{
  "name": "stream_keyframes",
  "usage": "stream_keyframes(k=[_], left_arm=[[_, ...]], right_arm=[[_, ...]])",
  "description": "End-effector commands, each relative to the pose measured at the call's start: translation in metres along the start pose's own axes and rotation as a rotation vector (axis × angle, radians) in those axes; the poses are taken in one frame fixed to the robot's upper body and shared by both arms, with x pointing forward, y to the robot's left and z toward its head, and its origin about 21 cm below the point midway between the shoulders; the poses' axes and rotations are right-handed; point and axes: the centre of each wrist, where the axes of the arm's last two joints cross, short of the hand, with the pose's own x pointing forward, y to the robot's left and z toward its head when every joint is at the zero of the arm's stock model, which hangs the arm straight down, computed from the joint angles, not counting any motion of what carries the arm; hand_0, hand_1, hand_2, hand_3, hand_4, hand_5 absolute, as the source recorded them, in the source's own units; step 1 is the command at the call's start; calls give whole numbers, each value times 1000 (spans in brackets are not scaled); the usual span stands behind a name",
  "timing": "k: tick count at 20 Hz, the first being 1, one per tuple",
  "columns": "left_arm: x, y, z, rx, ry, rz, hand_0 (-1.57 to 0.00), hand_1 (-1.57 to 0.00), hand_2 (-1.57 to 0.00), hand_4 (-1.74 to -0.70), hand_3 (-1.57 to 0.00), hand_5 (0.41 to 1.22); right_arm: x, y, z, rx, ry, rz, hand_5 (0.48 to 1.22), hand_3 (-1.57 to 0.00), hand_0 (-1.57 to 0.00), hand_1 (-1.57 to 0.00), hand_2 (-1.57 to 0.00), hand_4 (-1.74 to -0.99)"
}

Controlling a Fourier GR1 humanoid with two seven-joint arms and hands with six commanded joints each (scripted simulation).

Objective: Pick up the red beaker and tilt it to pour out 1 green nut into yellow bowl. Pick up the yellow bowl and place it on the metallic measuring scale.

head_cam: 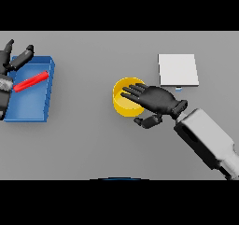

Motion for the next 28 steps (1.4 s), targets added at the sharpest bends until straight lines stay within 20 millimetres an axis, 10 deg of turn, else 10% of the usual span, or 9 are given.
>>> stream_keyframes(k=[1, 17, 23, 28], left_arm=[[0, -1, -1, -2, -4, 1, 0, 1, 1, -722, 1, 687], [-8, 8, 1, 0, -12, 23, 1, 1, 1, -713, 1, 686], [-7, 10, 4, 1, -22, 21, 1, 1, 1, -719, 1, 693], [-9, 9, 6, 5, -28, 31, 1, 1, 1, -725, 1, 694]], right_arm=[[0, 1, -3, 25, 3, 14, 705, 1, 1, 1, 1, -1223], [0, -3, -50, 264, 50, 95, 810, -43, -3, -16, -19, -1336], [0, 2, -51, 280, 19, 107, 1079, -574, -1045, -1009, -870, -1552], [-1, 0, -48, 265, -13, 115, 1174, -1117, -1399, -1387, -1222, -1676]])
